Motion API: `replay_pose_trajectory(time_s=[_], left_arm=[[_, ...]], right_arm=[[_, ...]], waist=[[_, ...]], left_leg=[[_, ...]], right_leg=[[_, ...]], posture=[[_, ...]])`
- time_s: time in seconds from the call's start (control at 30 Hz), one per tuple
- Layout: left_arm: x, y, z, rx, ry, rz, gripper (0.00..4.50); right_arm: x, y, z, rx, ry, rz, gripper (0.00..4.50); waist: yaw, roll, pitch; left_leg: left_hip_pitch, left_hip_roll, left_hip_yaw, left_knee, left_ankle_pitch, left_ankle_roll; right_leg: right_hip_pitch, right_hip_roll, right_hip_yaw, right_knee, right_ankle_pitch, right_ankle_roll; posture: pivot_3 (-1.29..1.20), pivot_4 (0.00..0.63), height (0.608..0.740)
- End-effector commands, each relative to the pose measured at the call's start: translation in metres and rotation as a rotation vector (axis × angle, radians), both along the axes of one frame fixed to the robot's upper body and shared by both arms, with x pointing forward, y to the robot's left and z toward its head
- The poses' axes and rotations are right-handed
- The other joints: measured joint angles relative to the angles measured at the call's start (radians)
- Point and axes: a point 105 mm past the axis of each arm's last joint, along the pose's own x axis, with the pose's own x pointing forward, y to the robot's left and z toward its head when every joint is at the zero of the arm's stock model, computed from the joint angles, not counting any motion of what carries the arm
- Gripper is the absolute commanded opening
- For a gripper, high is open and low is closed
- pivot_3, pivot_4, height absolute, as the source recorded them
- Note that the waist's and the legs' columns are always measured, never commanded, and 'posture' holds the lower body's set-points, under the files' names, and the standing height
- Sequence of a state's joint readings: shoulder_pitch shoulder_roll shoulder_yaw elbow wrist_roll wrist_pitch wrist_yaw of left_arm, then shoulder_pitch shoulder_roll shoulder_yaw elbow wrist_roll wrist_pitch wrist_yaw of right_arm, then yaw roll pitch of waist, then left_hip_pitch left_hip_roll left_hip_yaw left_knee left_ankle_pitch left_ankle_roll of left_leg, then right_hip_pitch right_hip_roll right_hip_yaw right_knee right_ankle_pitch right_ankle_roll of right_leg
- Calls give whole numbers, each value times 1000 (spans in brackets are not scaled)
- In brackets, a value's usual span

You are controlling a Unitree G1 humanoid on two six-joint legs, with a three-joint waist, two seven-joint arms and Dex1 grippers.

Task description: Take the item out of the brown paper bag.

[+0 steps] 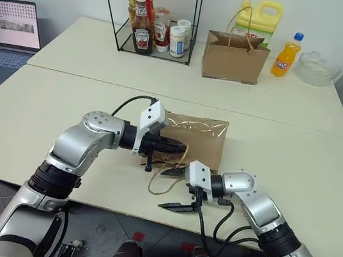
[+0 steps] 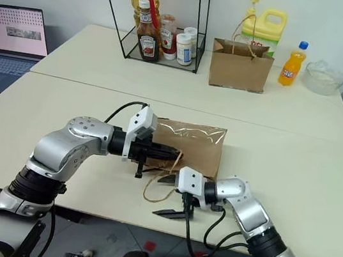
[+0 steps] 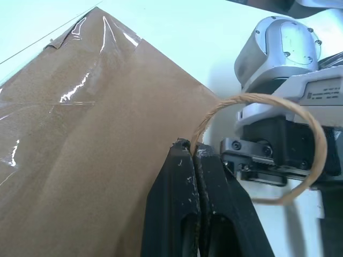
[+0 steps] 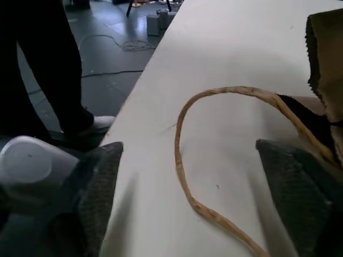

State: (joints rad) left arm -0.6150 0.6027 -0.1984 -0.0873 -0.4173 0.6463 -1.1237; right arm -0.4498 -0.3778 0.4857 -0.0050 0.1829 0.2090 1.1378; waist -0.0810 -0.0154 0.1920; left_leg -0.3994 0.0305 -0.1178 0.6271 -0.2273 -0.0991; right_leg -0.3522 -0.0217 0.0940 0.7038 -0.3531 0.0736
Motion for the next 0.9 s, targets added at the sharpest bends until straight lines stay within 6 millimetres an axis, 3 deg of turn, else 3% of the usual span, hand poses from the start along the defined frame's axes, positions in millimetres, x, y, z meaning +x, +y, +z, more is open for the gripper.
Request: replay_pose_trajectory(time_s=[0.03, 0.4, 0.5, 0.8, 0.9], left_arm=[[-2, 0, 13, -24, -46, -10, 0], [-4, -2, 13, -23, -48, -12, 0], [-5, -1, 13, -24, -48, -9, 0], [-5, 0, 13, -27, -53, 0, 0], [-3, 1, 14, -29, -55, 6, 0]], right_arm=[[-7, 5, -1, -15, 140, 5, 4099], [5, 36, 4, 43, 361, -104, 4099], [0, 34, 0, 33, 353, -90, 3510], [3, 25, -3, 26, 321, -109, 191], [1, 19, -3, 32, 336, -113, 20]], waist=[[0, 0, 0], [-2, 0, 0], [-2, 0, 0], [-3, 0, 0], [-2, 0, 0]], left_leg=[[0, 0, 0, 0, 0, 0], [-1, 0, -1, -1, 0, 0], [-1, 0, -1, -1, 0, 0], [-1, 0, -1, -2, 0, 0], [-1, 0, -1, -2, 0, 0]], right_leg=[[0, 0, 0, 0, 0, 0], [0, 0, -1, -1, 0, 0], [0, 0, -1, -2, 0, 0], [0, 0, -1, -3, 0, 0], [0, 0, -2, -3, 0, 0]], posture=[[0, 150, 740], [0, 150, 740], [0, 150, 740], [0, 150, 740], [0, 150, 740]])
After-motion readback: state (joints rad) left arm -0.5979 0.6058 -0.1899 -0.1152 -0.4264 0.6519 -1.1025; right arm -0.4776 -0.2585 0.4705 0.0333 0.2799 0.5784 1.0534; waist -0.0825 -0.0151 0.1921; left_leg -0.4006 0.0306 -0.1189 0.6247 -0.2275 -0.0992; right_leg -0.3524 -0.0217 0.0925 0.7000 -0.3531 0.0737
